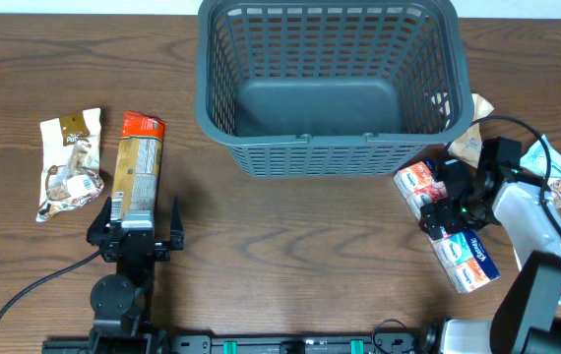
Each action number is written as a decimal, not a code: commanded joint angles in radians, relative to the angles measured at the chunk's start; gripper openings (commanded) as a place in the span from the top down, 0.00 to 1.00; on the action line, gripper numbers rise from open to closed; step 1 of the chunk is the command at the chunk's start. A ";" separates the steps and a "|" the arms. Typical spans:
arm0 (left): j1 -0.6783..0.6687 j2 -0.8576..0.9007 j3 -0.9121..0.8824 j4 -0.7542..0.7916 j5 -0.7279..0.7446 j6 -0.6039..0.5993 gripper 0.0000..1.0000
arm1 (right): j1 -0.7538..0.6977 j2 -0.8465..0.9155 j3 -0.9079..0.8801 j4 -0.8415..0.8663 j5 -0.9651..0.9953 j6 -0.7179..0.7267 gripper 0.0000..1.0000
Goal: Pack container
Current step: 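Lower the right gripper and grasp the Kleenex multipack, then lift the multipack and carry it into the grey basket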
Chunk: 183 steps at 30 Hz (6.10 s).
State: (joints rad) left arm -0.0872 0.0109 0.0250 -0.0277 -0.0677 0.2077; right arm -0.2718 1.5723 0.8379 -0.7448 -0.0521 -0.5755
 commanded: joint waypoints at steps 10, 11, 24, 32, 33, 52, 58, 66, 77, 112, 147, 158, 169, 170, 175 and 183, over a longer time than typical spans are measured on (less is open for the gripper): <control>-0.004 -0.006 -0.021 -0.034 -0.034 0.009 0.01 | -0.003 0.064 -0.010 0.027 -0.089 0.029 0.01; -0.004 -0.006 -0.021 -0.034 -0.034 0.009 0.01 | -0.003 0.064 -0.010 0.030 -0.094 0.029 0.01; -0.004 -0.006 -0.021 -0.031 -0.034 0.009 0.01 | -0.003 0.064 -0.010 0.020 -0.018 0.073 0.01; -0.004 -0.006 -0.021 -0.031 -0.034 0.009 0.01 | -0.003 0.064 -0.010 0.018 0.022 0.074 0.02; -0.004 -0.006 -0.021 -0.031 -0.034 0.009 0.01 | -0.003 0.064 -0.010 0.018 0.022 0.074 0.04; -0.004 -0.006 -0.021 -0.012 -0.034 0.009 0.01 | -0.003 0.064 -0.010 0.050 0.018 0.089 0.58; -0.004 -0.006 -0.021 -0.013 -0.034 0.009 0.01 | -0.003 0.064 -0.010 0.095 0.011 0.142 0.69; -0.004 -0.006 -0.021 -0.015 -0.034 0.009 0.01 | -0.003 0.064 0.004 0.134 -0.012 0.221 0.92; -0.004 -0.006 -0.021 -0.024 -0.034 0.009 0.01 | -0.003 0.060 0.146 0.116 -0.009 0.353 0.99; -0.004 -0.006 -0.021 -0.024 -0.034 0.008 0.01 | -0.003 0.055 0.773 -0.145 0.214 0.649 0.99; -0.004 -0.006 -0.021 -0.024 -0.026 0.005 0.01 | 0.549 -0.110 1.172 -0.286 -0.166 -0.187 0.99; -0.004 -0.006 -0.021 -0.024 -0.026 0.005 0.01 | 0.561 0.086 1.172 -0.200 -0.230 -0.321 0.99; -0.004 -0.006 -0.021 -0.024 -0.026 0.005 0.02 | 0.562 0.264 1.172 -0.284 -0.348 -0.377 0.99; -0.004 -0.006 -0.021 -0.024 -0.026 0.005 0.01 | 0.562 0.278 1.172 -0.317 -0.348 -0.390 0.99; -0.004 -0.006 -0.021 -0.024 -0.026 0.005 0.01 | 0.562 0.346 1.172 -0.449 -0.349 -0.432 0.99; -0.004 -0.006 -0.021 -0.024 -0.026 0.005 0.01 | 0.562 0.396 1.172 -0.536 -0.364 -0.432 0.94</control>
State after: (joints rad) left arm -0.0872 0.0109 0.0250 -0.0242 -0.0788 0.2104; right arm 0.2764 1.9614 1.9888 -1.2701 -0.3737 -0.9897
